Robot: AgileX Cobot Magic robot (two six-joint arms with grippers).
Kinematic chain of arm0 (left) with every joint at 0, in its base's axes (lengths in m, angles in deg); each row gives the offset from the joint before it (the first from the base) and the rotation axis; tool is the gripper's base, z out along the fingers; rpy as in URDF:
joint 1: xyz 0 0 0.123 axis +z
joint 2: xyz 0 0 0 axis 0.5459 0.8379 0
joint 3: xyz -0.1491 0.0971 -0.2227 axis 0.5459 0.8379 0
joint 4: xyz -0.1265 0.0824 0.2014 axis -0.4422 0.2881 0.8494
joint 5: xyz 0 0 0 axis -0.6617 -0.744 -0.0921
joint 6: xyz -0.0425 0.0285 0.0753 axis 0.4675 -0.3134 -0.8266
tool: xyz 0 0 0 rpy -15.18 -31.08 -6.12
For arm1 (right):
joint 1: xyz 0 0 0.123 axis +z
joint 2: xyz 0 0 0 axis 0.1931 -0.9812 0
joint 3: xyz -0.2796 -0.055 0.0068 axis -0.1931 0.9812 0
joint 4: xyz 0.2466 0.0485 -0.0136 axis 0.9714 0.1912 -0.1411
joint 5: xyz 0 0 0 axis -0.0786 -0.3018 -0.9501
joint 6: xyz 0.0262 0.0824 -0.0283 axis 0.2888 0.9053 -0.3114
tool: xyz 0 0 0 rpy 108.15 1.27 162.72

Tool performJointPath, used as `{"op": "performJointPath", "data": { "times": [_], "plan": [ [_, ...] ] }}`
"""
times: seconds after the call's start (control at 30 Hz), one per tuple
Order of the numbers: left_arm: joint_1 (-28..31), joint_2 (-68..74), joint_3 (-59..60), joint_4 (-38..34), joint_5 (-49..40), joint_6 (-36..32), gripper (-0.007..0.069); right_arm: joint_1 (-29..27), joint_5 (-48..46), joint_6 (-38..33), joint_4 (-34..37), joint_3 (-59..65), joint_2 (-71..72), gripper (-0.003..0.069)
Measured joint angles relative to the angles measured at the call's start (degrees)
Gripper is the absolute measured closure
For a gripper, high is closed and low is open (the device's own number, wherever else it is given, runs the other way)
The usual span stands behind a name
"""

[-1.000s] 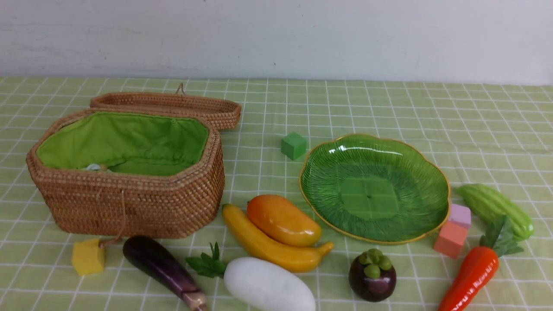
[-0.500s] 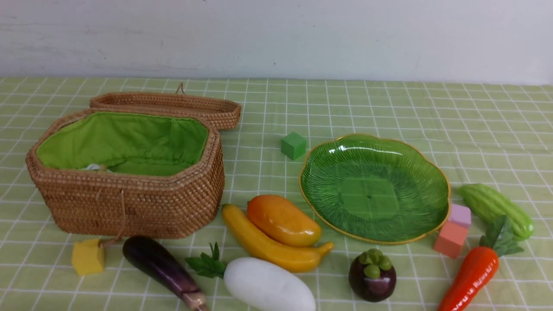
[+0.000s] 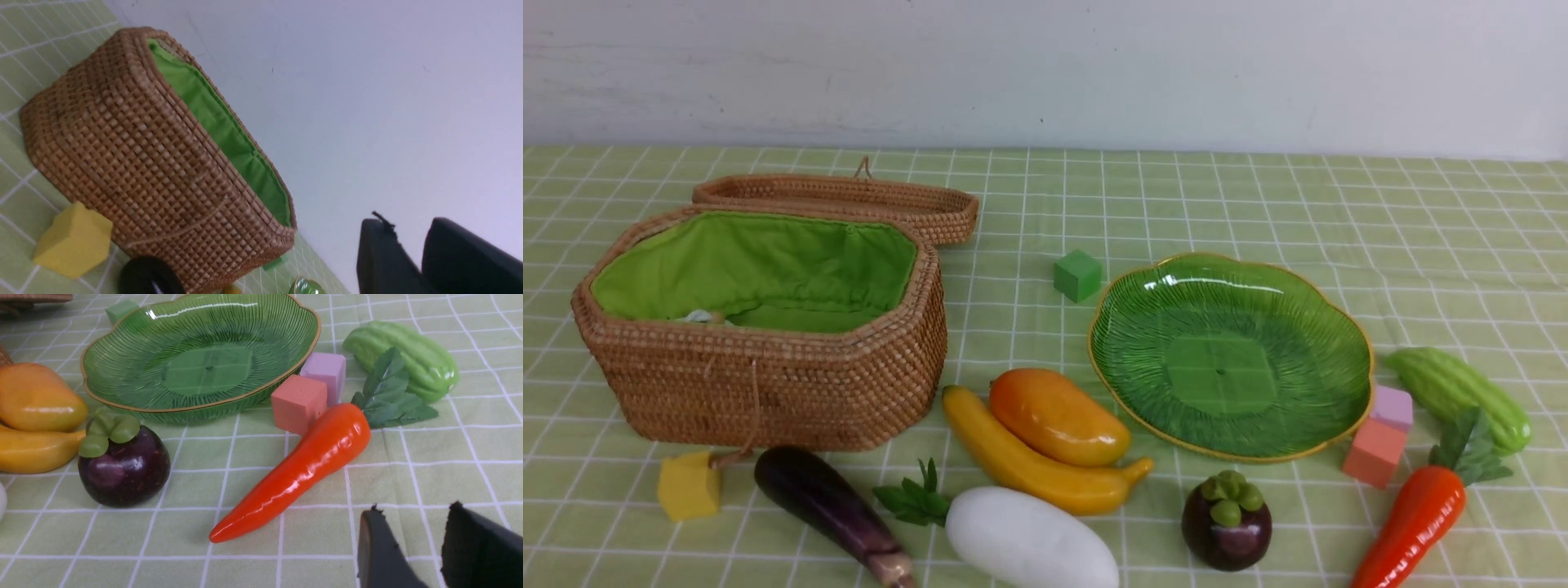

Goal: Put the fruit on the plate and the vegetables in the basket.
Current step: Use the left arm to grab an eggplant and put it into the left basket

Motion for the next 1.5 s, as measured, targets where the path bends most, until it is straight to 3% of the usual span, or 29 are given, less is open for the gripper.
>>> {"op": "performJointPath", "data": {
  "times": [0.07,0.13,0.23,0.3,0.43,0.5,0.53,0.6,0.63,0.77,0.93,1.1,1.33,1.5],
  "plan": [
    [0.00,0.89,-2.55,1.38,-3.56,-0.56,0.0540,0.00,0.00,0.00,0.00,0.00,0.00,0.0419],
    [0.00,5.28,-11.70,4.82,-12.91,-4.27,0.0638,0.00,0.58,0.00,0.00,0.00,0.00,0.0419],
    [0.00,10.23,-19.01,6.47,-21.09,-8.86,0.0638,0.00,0.84,0.00,0.00,0.06,0.00,0.0419],
    [0.00,17.73,-28.16,7.13,-31.98,-15.24,0.0638,0.00,1.51,0.43,0.97,0.06,0.00,0.0419],
    [0.00,25.21,-35.73,7.23,-42.35,-20.26,0.0638,0.00,5.22,5.15,14.53,0.67,0.00,0.0419],
    [0.00,27.69,-37.76,7.30,-44.75,-21.09,0.0638,0.00,8.61,7.37,23.81,0.67,0.00,0.0419],
    [0.00,28.07,-37.99,7.29,-44.92,-21.15,0.0638,0.00,8.94,7.48,23.81,0.67,0.00,0.0419],
    [-0.18,29.87,-38.57,7.37,-46.34,-21.26,0.0638,0.00,12.71,8.39,33.78,0.67,0.00,0.0419],
    [-0.30,29.96,-38.64,7.49,-46.56,-21.26,0.0638,0.00,12.77,8.05,34.32,0.60,0.00,0.0419],
    [-4.00,33.85,-40.63,8.86,-51.22,-21.39,0.0638,0.00,1.57,1.05,38.90,-7.00,-0.97,0.0446],
    [-8.50,42.21,-47.15,10.75,-57.14,-21.39,0.0638,0.00,-20.14,-10.58,32.05,-25.44,-13.45,0.0520],
    [-11.85,48.58,-49.40,9.04,-57.68,-20.42,0.0638,2.02,-36.15,-12.27,20.49,-43.90,-25.30,0.0573],
    [-20.28,55.66,-48.76,9.28,-56.08,-15.73,0.0638,17.57,-43.23,-8.47,5.47,-60.69,-36.29,0.0587],
    [-27.04,60.48,-48.76,17.93,-49.89,-4.15,0.0614,28.50,-41.96,-7.81,0.98,-63.40,-39.78,0.0587]
  ]
}}
